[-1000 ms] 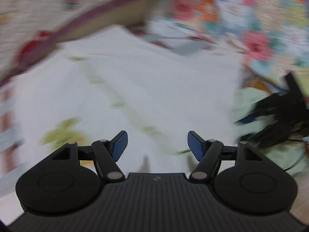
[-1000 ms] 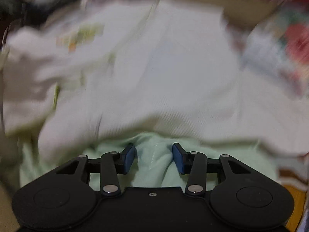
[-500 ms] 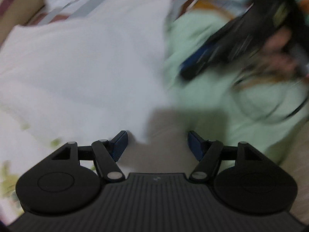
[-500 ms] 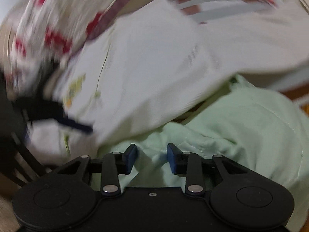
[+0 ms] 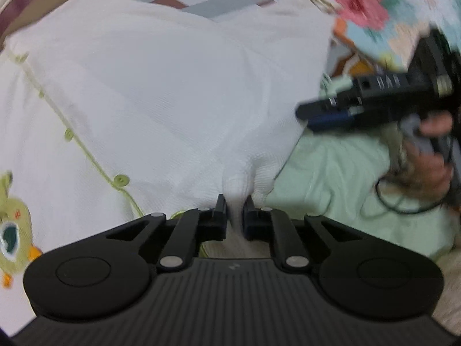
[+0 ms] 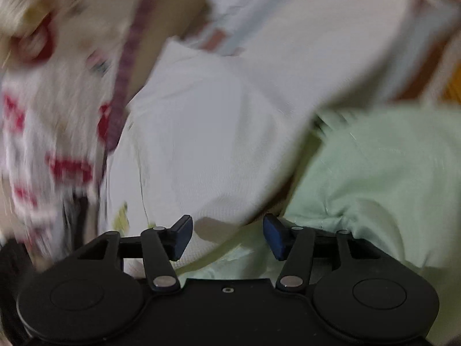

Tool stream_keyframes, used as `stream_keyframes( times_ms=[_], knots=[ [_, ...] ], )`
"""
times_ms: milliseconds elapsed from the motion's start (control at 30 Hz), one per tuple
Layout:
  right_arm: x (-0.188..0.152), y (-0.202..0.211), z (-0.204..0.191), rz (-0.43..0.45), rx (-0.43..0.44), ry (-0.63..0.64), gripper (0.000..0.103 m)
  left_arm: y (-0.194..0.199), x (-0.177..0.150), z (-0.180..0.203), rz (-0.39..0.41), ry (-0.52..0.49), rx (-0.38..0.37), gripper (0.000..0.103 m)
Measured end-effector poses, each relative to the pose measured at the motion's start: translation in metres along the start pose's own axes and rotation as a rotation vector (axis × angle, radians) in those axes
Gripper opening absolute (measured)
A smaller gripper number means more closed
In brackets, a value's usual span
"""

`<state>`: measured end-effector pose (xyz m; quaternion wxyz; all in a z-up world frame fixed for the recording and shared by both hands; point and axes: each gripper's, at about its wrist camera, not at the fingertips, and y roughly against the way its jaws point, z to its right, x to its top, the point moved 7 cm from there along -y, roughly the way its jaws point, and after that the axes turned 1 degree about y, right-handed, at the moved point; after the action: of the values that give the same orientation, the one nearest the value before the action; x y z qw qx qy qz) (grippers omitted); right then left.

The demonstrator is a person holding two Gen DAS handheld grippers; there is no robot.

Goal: Fold clothes

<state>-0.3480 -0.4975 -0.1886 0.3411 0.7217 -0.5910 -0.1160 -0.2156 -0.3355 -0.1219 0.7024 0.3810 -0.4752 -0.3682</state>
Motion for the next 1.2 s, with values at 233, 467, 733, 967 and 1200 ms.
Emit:
stream_keyframes(
  times_ms=[233,467,733,967,1200],
  knots=[
    [0.002,-0.012,-0.008,0.040,-0.023,-0.031,0.067,0.019,-0.001,-0.012,0.058,0.140,-0.186,0.007],
    [0.004,0.016,-0.045,0.169,0.105,0.245,0.005,0.024,-0.013,0.016,0.025,0.029,-0.252,0.007],
    [-0.025,0.030,-0.011,0.034,-0.196,0.425,0.003,-0.001,-0.043,0.048,-0.166,-0.137,-0.275,0.010],
    [-0.040,0.045,-0.074,0.134,-0.420,0.860,0.012,0.023,-0.026,0.026,-0.056,-0.008,-0.306,0.016],
    [-0.065,-0.004,-0.108,-0.042,-0.253,0.948,0.040,0.071,-0.019,-0.040,0.080,0.241,-0.248,0.041]
  ],
)
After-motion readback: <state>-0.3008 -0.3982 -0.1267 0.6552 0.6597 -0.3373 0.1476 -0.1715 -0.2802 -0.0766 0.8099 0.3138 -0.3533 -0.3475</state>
